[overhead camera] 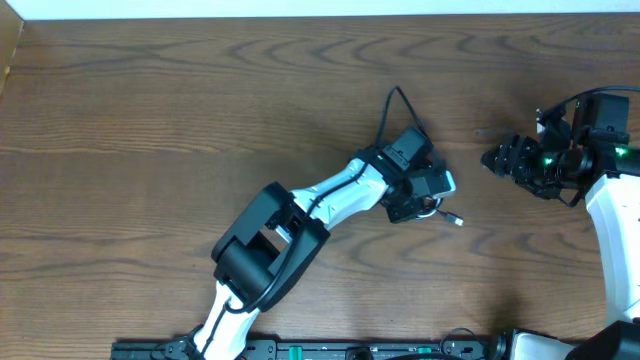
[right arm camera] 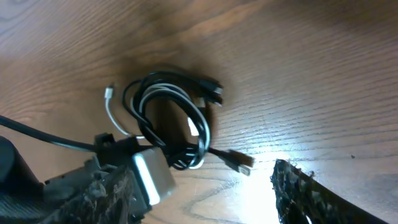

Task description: Untangle cables

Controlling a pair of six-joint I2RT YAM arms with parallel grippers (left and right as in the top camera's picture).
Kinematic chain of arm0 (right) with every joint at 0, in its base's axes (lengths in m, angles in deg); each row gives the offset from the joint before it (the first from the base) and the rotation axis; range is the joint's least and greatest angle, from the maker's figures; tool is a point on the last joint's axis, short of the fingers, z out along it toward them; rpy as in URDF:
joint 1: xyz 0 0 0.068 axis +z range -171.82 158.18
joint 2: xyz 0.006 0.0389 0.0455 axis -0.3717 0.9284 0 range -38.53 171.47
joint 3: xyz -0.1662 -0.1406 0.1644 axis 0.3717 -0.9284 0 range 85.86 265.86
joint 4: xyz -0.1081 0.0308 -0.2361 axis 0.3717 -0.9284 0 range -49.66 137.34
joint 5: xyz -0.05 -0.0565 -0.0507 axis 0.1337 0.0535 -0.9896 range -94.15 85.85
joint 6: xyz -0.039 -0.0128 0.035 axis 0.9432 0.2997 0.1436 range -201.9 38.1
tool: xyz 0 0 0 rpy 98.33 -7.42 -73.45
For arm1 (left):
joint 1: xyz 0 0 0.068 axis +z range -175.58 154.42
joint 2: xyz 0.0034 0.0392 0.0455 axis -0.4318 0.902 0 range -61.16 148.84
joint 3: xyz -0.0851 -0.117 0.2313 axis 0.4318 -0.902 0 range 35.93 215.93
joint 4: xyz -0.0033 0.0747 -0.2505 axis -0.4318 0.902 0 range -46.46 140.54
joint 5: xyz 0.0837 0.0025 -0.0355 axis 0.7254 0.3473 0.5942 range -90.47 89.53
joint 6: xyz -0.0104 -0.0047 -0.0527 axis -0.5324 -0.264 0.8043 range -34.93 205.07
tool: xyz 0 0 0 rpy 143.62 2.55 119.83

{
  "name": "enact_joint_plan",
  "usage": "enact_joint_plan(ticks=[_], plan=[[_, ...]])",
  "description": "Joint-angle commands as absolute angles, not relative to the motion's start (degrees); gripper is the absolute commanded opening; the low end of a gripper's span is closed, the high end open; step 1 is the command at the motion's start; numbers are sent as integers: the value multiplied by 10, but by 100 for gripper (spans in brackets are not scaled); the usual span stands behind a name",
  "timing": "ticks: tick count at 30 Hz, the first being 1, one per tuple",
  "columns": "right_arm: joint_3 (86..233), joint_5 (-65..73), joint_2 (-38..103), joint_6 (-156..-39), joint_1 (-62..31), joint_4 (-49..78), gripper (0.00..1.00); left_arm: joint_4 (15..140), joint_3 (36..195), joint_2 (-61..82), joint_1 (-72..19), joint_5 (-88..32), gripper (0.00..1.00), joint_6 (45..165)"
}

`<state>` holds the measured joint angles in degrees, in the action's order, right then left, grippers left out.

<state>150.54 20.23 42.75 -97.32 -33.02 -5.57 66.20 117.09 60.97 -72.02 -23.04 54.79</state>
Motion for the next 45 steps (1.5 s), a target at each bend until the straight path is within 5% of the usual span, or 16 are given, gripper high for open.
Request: enact_joint_plan(ticks=[1, 12, 19, 31, 39, 45], plan=[[1506, 200, 426, -966, -327, -56, 68, 663, 1158, 650, -730, -206, 7, 564], [1506, 205, 426, -967, -326, -47, 64, 660, 1165, 505, -645, -199, 7, 898], [1506, 227, 427, -973, -306, -41, 56, 667, 1165, 429, -616, -258, 7, 904], [1506, 265, 462, -1066, -208, 57, 56, 683, 1165, 370, -613, -259, 7, 933], [1506, 222, 508, -1112, -196, 13, 56, 728, 1165, 371, -580, -253, 8, 955], [1506, 192, 542, -1077, -192, -5, 42, 751, 1165, 371, -570, -253, 28, 955]])
